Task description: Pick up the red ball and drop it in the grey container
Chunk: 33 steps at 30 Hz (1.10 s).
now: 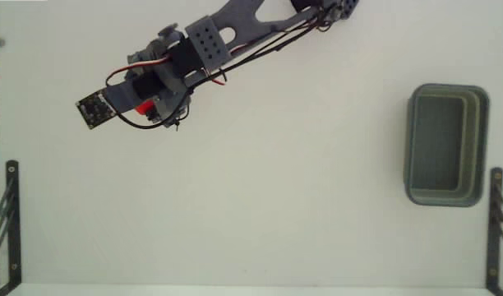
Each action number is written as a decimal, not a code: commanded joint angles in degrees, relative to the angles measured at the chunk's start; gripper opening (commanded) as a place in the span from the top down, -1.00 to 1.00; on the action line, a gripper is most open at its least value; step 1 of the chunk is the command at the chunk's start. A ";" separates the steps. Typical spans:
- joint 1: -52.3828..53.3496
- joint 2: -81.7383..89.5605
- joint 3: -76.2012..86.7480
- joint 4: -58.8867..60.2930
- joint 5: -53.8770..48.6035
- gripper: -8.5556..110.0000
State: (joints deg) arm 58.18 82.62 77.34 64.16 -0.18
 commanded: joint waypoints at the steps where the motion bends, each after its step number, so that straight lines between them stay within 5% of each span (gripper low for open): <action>1: 0.63 1.33 -6.98 3.82 0.18 -0.23; 21: 0.63 -12.22 -49.54 32.83 0.18 -0.23; 33: 0.63 -12.11 -49.16 32.56 0.18 -0.23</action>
State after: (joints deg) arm 58.18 67.85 30.67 95.89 -0.18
